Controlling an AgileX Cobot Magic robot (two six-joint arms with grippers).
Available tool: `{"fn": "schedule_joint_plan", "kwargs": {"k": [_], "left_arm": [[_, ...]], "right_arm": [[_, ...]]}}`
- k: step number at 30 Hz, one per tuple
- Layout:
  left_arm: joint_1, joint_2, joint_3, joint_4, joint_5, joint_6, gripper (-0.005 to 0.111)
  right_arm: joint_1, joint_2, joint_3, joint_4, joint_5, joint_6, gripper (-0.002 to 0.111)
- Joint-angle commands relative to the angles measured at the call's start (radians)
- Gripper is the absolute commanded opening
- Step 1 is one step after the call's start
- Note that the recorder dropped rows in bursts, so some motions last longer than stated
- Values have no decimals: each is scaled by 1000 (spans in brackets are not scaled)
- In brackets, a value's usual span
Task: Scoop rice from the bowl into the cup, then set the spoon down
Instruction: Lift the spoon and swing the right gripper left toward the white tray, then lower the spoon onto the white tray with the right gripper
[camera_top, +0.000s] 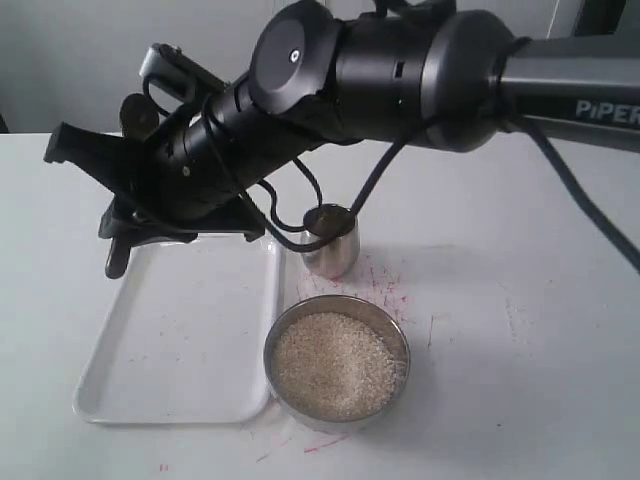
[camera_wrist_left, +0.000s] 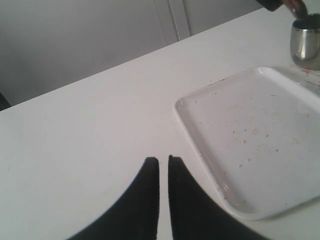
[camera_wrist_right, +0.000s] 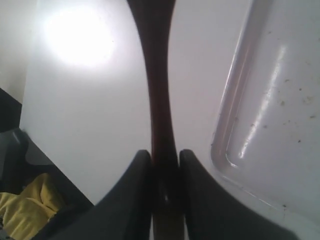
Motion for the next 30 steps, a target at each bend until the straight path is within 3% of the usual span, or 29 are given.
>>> {"fn": "schedule_joint_plan", "kwargs": {"k": [1,9,14,22,30], "left_arm": [[-3,-1,-3,-5,-4,2,14],[-3,-1,-3,-5,-4,2,14],[-3,-1,-3,-5,-4,2,14],[-3,-1,-3,-5,-4,2,14],[-3,-1,-3,-5,-4,2,14]], "right_arm": [[1,30,2,-9,-5,-11,0],[16,65,-7,-41,-34,-24,0],[69,65,-60,-222,-35,-15,0],[127,141,-191,-459,151,-17,0],[138,267,-303,-499,271,32,0]]}}
